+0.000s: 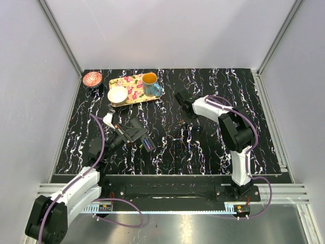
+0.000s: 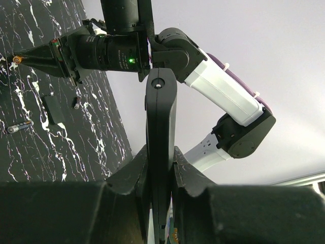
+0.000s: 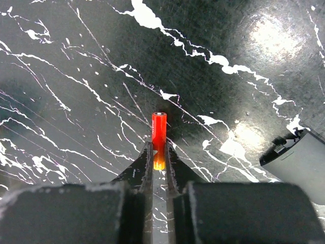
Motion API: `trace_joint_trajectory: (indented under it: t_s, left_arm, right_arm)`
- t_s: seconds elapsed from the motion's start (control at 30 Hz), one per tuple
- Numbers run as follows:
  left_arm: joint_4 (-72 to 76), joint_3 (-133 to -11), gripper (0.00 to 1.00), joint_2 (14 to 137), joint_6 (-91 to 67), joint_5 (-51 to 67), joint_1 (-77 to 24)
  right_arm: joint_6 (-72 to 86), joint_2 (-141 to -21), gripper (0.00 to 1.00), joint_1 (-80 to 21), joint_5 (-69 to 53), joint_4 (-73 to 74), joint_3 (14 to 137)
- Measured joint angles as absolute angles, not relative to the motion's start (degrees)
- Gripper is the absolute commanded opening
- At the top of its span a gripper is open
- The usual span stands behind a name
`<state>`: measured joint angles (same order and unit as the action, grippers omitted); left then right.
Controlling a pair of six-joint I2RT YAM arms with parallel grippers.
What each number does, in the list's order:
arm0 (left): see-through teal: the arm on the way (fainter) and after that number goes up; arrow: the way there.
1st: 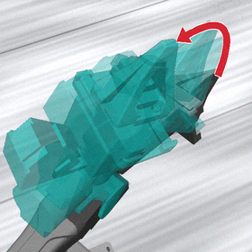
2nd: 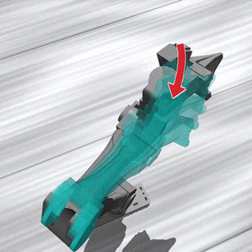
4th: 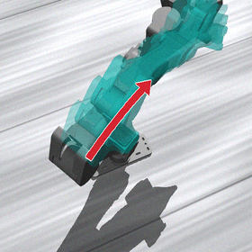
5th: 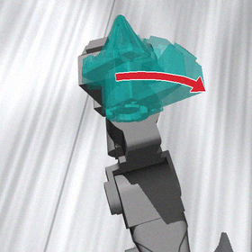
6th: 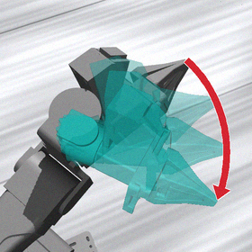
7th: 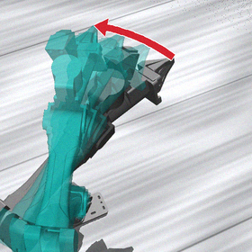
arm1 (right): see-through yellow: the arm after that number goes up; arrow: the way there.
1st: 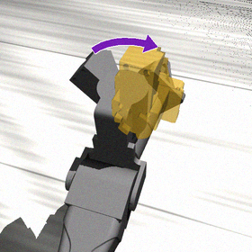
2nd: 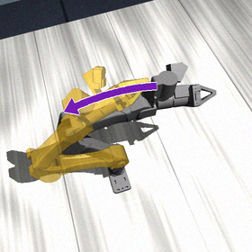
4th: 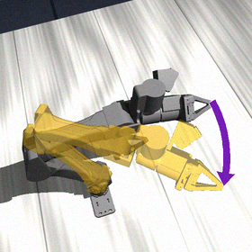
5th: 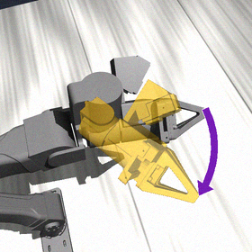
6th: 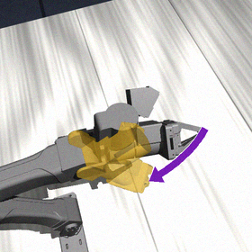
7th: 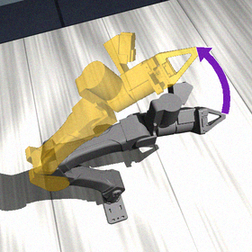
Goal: Load the batteries into the remote control
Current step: Place the battery at the center of the board, then pick up the battery from the center of the board.
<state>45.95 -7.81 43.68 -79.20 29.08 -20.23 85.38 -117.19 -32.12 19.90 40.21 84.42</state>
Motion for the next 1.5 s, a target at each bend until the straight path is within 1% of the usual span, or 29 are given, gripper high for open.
trace_joint_trajectory:
  t_s: [0.03, 0.1, 0.13, 0.23, 0.43, 0.53, 0.57, 0.7, 0.77, 0.9, 0.93, 0.97, 1.0, 1.03, 1.07, 1.1, 1.17, 1.27, 1.5]
  left_arm:
    - [45.9, -7.8, 0.0, 43.7, -79.2, 29.1, -20.2]
    - [46.0, -7.8, 0.0, 43.7, -79.2, 29.1, -20.2]
    - [45.9, -7.8, 0.0, 43.7, -79.2, 29.1, -20.2]
    - [45.9, -7.8, 0.0, 43.7, -79.2, 29.1, -20.2]
    - [45.9, -7.4, 0.0, 43.7, -79.3, 29.1, -20.2]
    - [45.9, -7.3, 0.0, 43.7, -79.4, 29.1, -20.2]
    - [45.9, -7.3, 0.0, 43.7, -79.4, 29.1, -20.2]
    - [45.9, -7.3, 0.0, 43.7, -79.6, 29.1, -20.2]
    - [45.9, -7.3, 0.0, 43.6, -79.6, 29.1, -20.2]
    - [45.9, -7.3, 0.0, 43.2, -79.6, 29.2, -20.2]
    - [45.9, -7.3, 0.0, 42.9, -79.6, 29.2, -20.2]
    - [45.9, -7.3, 0.0, 42.7, -79.6, 29.2, -20.2]
    - [45.9, -7.3, 0.0, 42.3, -79.6, 29.2, -20.2]
    - [45.9, -7.3, 0.0, 42.0, -79.6, 29.2, -20.2]
    - [45.9, -7.3, 0.0, 41.8, -79.6, 29.2, -20.2]
    - [45.9, -7.3, 0.0, 41.6, -79.6, 29.2, -20.2]
    - [45.8, -7.3, 0.0, 41.4, -79.5, 29.1, -20.2]
    - [45.6, -7.0, 0.0, 41.3, -79.4, 29.1, -20.2]
    - [44.1, -6.6, 0.0, 41.2, -79.1, 29.1, -20.2]
  right_arm:
    - [85.4, -117.2, 0.21, -32.1, 19.9, 40.4, 84.4]
    - [85.4, -117.3, 0.27, -32.1, 19.9, 40.4, 84.4]
    - [85.4, -117.3, 0.32, -32.1, 19.8, 40.4, 84.3]
    - [85.3, -117.5, 0.39, -32.1, 19.7, 40.4, 83.9]
    - [85.0, -117.5, 0.45, -32.2, 19.4, 39.7, 83.8]
    - [84.3, -117.4, 0.49, -32.3, 19.4, 39.3, 83.8]
    - [84.0, -117.3, 0.53, -32.4, 19.4, 39.3, 83.8]
    - [80.8, -116.6, 0.61, -33.0, 18.9, 40.1, 83.8]
    - [77.6, -115.5, 0.63, -33.4, 18.3, 40.5, 83.9]
    - [68.0, -110.0, 0.63, -34.0, 17.2, 40.0, 83.0]
    - [64.0, -107.6, 0.65, -34.1, 16.9, 39.1, 81.9]
    - [59.7, -105.1, 0.68, -34.1, 16.7, 38.0, 80.6]
    - [53.6, -102.2, 0.75, -34.1, 16.1, 36.4, 78.8]
    - [49.4, -100.4, 0.86, -34.1, 15.5, 35.4, 77.7]
    - [44.2, -98.6, 0.94, -34.1, 14.6, 34.0, 76.4]
    - [37.9, -97.0, 0.96, -34.0, 13.3, 32.1, 74.8]
    - [29.2, -96.3, 0.97, -34.0, 10.9, 29.6, 72.6]
    - [20.4, -98.7, 0.97, -33.8, 6.5, 28.1, 71.4]
    - [10.5, -107.4, 0.95, -33.7, 1.6, 26.3, 71.6]
